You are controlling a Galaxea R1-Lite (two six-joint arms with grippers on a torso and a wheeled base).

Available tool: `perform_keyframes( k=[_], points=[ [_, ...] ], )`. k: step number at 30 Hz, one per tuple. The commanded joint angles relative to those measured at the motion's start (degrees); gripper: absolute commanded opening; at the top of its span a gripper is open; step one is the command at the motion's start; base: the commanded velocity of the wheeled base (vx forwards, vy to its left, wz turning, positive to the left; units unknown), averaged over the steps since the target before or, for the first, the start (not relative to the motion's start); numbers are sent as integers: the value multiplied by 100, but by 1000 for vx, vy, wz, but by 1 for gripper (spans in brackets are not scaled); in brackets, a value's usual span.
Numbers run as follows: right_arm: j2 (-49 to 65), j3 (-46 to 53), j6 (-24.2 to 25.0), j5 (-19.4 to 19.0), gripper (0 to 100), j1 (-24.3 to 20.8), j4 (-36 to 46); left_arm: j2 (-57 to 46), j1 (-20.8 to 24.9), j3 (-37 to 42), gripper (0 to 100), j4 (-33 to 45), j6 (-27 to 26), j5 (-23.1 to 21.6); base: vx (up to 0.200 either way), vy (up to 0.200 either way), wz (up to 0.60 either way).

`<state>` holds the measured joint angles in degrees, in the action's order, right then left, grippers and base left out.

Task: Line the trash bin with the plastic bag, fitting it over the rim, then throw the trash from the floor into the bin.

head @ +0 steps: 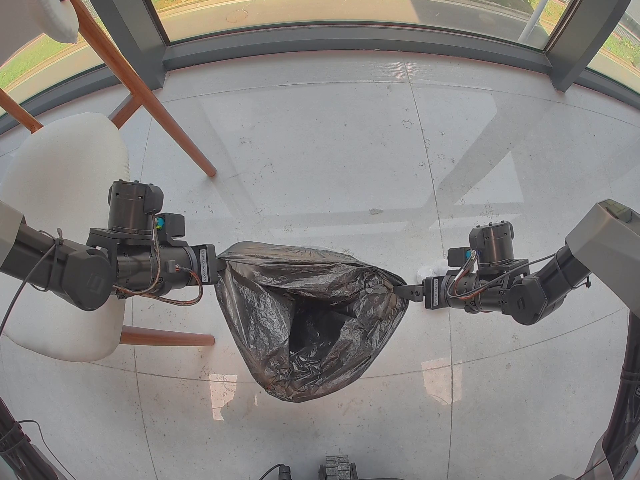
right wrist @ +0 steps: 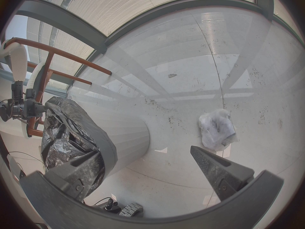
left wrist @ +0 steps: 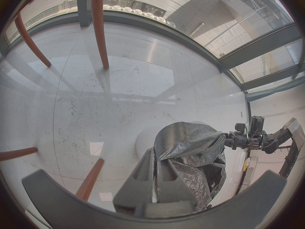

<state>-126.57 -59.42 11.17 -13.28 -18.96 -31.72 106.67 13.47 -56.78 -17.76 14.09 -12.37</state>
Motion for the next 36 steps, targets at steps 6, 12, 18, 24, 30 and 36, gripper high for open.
perform_keyframes(
  k=[6, 12, 18, 24, 30, 36],
  points=[
    [-333, -114, 8, 0, 100, -12, -423, 328, -11, -87, 0, -26, 6, -19, 0, 0, 0],
    [-491, -140, 8, 0, 100, -20, -722, 478, -11, -78, 0, -26, 15, -37, 0, 0, 0],
    [-342, -44, 8, -44, 100, 24, -739, 416, -29, -70, 0, -26, 15, -55, 0, 0, 0],
    [230, 123, 140, -70, 100, 217, -739, 346, -20, -43, 0, -17, 6, -99, 0, 0, 0],
    [801, 554, 404, -131, 100, 252, -739, 355, -64, 212, 0, -26, -3, -99, 0, 0, 0],
    [1495, 835, 975, -597, 100, 217, -739, 381, -55, 194, 0, -175, 6, -116, 0, 0, 0]
  ],
)
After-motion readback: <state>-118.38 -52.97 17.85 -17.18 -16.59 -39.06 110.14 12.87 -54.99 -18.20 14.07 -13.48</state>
